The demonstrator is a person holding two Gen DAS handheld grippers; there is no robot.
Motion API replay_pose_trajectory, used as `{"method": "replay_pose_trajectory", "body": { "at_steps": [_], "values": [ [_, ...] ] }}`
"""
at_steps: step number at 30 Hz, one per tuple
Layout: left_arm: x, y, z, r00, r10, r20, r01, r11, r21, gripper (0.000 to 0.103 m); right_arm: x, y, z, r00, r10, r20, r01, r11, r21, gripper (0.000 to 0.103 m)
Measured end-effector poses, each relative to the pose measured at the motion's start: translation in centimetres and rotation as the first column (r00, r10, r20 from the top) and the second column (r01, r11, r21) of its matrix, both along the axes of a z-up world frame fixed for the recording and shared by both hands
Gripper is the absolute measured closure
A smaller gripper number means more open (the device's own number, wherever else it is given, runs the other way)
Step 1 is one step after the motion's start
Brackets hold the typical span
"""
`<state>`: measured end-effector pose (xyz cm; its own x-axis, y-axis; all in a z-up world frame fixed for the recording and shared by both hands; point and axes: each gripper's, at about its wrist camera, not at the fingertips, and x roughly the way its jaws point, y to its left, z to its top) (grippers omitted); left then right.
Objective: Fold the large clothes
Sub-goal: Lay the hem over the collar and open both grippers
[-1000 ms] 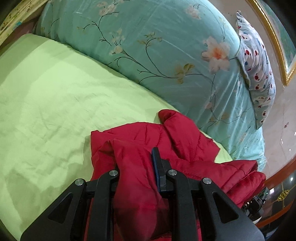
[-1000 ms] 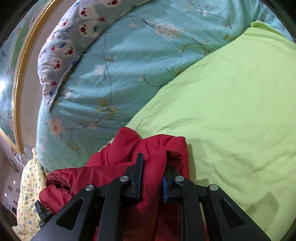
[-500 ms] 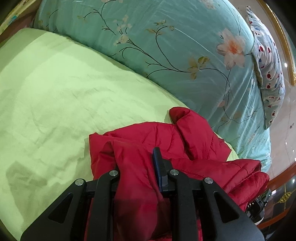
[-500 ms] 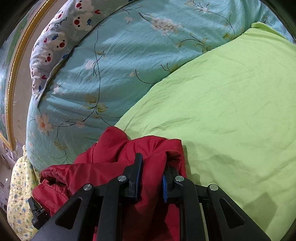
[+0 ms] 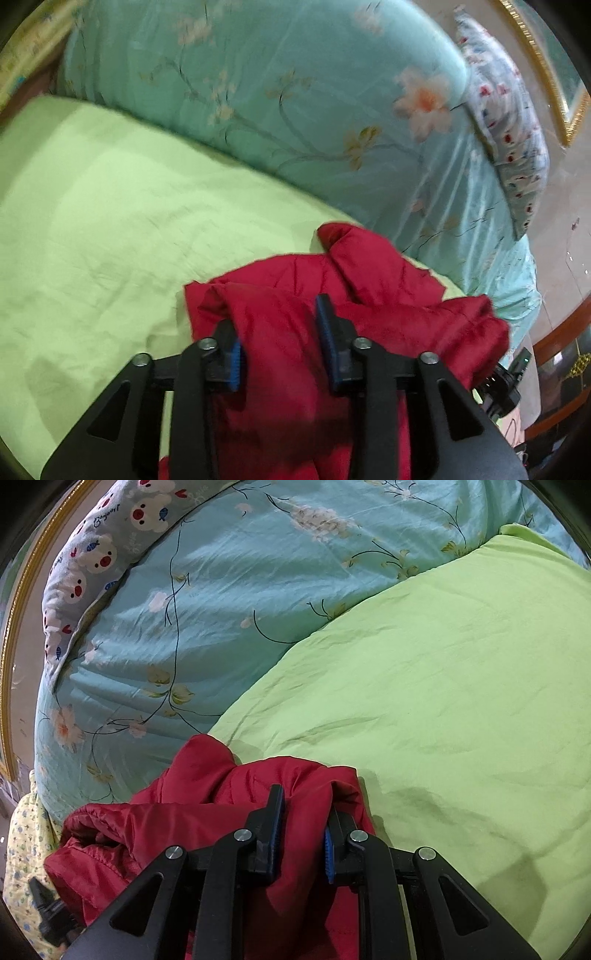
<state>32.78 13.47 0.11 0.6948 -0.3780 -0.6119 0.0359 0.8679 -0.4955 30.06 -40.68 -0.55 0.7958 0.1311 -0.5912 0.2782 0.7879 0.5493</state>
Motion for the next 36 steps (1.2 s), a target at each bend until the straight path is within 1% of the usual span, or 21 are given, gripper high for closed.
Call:
{"method": "replay_pose_trajectory", "body": {
  "at_steps": [1, 3, 5, 7, 10, 12, 14, 16, 18, 19, 20, 21, 23, 25, 26, 28, 29, 31, 32, 34, 36],
  "values": [
    [-0.8, 0.2, 0.7, 1.0, 0.008, 0.02, -0.008, 1.0, 0.005, 0.06, 0.0, 0.0, 0.0, 1.0, -0.004, -0.002, 0.004, 1.0, -0.002, 0.087],
    [-2.7, 0.3, 2.2, 0.997, 0.004, 0.072, -0.005, 1.0, 0.011, 0.06, 0.1, 0.0, 0.0, 1.0, -0.01, -0.002, 0.01, 1.0, -0.003, 0.087],
    [-4.4, -0.4, 3.4, 0.993, -0.032, 0.112, 0.03, 0.999, 0.012, 0.06, 0.3, 0.0, -0.1, 1.0, -0.014, -0.003, 0.014, 1.0, -0.004, 0.087],
    [-5.4, -2.4, 3.6, 0.986, -0.114, 0.119, 0.11, 0.993, 0.035, 0.06, 0.4, 0.1, -0.1, 1.0, -0.017, -0.004, 0.017, 1.0, -0.005, 0.087],
    [-5.8, -5.6, 2.3, 0.969, -0.232, 0.087, 0.23, 0.973, 0.038, 0.06, 0.3, 0.3, 0.1, 1.0, -0.023, 0.0, 0.023, 1.0, -0.011, 0.084],
    [-5.8, -8.5, 0.6, 0.958, -0.283, 0.048, 0.277, 0.956, 0.101, 0.06, 0.1, 0.5, 0.4, 1.0, -0.028, 0.0, 0.028, 0.999, -0.023, 0.083],
    [-5.4, -10.7, -1.0, 0.953, -0.302, 0.003, 0.297, 0.941, 0.16, 0.06, 0.0, 0.5, 0.7, 1.0, -0.024, -0.001, 0.024, 0.999, -0.029, 0.081],
    [-4.9, -12.4, -2.2, 0.966, -0.256, -0.026, 0.253, 0.927, 0.277, 0.06, -0.3, 0.5, 1.4, 1.0, -0.02, -0.006, 0.019, 0.999, -0.031, 0.079],
    [-4.2, -13.2, -3.0, 0.973, -0.227, -0.031, 0.225, 0.919, 0.323, 0.06, -1.2, 1.1, 2.9, 1.0, -0.02, 0.016, 0.021, 0.998, -0.066, 0.075],
    [-3.8, -13.4, -3.2, 0.976, -0.217, -0.03, 0.214, 0.917, 0.335, 0.06, -2.0, 1.6, 4.0, 0.999, -0.02, 0.044, 0.025, 0.994, -0.105, 0.069],
    [-3.4, -13.6, -3.4, 0.978, -0.206, -0.03, 0.204, 0.917, 0.344, 0.06, -3.3, 2.5, 5.6, 0.995, -0.011, 0.095, 0.027, 0.986, -0.163, 0.057],
    [-3.0, -13.6, -3.4, 0.98, -0.197, -0.031, 0.196, 0.918, 0.344, 0.06, -4.5, 3.4, 6.9, 0.99, 0.002, 0.141, 0.029, 0.976, -0.214, 0.051],
    [-2.4, -13.8, -3.5, 0.982, -0.184, -0.031, 0.183, 0.92, 0.346, 0.06, -6.9, 5.5, 8.9, 0.972, 0.059, 0.229, 0.014, 0.953, -0.304, 0.032],
    [-1.9, -14.2, -3.7, 0.984, -0.175, -0.028, 0.173, 0.917, 0.36, 0.06, -7.8, 7.4, 9.6, 0.957, 0.146, 0.252, -0.048, 0.933, -0.358, 0.027],
    [-1.7, -14.4, -3.7, 0.985, -0.172, -0.027, 0.17, 0.915, 0.367, 0.06, -7.6, 8.7, 9.5, 0.949, 0.218, 0.226, -0.119, 0.916, -0.384, 0.026],
    [-1.6, -14.4, -3.9, 0.985, -0.167, -0.03, 0.166, 0.914, 0.37, 0.06, -5.7, 10.8, 8.0, 0.928, 0.356, 0.108, -0.289, 0.874, -0.392, 0.025],
    [-1.5, -14.4, -3.9, 0.986, -0.165, -0.033, 0.166, 0.915, 0.369, 0.06, -4.7, 11.6, 7.0, 0.919, 0.392, 0.046, -0.344, 0.851, -0.397, 0.025],
    [-1.2, -14.4, -3.8, 0.985, -0.168, -0.039, 0.17, 0.917, 0.362, 0.06, -2.7, 12.7, 4.9, 0.909, 0.411, -0.067, -0.399, 0.813, -0.424, 0.025],
    [-1.1, -14.2, -3.9, 0.984, -0.171, -0.042, 0.175, 0.917, 0.358, 0.06, -1.8, 12.8, 3.9, 0.908, 0.404, -0.108, -0.409, 0.807, -0.426, 0.025],
    [-0.9, -13.9, -4.0, 0.985, -0.171, -0.039, 0.173, 0.918, 0.357, 0.06, 0.0, 12.3, 2.2, 0.911, 0.375, -0.172, -0.413, 0.81, -0.417, 0.025],
    [-0.9, -13.0, -3.9, 0.985, -0.168, -0.032, 0.168, 0.921, 0.352, 0.063, 1.1, 11.3, 1.5, 0.917, 0.36, -0.173, -0.4, 0.824, -0.401, 0.025]
  ]
}}
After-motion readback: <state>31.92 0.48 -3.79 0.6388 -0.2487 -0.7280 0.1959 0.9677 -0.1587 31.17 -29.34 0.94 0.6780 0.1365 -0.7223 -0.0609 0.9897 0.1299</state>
